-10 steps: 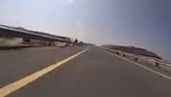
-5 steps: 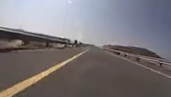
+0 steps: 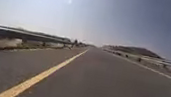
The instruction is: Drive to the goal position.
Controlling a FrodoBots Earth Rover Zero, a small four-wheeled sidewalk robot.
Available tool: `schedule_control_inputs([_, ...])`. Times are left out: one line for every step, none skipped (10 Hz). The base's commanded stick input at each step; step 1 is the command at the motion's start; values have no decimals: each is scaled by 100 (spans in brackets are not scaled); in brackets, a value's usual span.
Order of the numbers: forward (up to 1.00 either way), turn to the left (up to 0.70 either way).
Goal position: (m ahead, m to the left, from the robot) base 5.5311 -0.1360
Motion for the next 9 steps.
schedule_control_inputs([100,0])
schedule_control_inputs([100,0])
schedule_control_inputs([100,0])
schedule_control_inputs([100,0])
schedule_control_inputs([100,0])
schedule_control_inputs([100,0])
schedule_control_inputs([100,0])
schedule_control_inputs([100,0])
schedule_control_inputs([100,0])
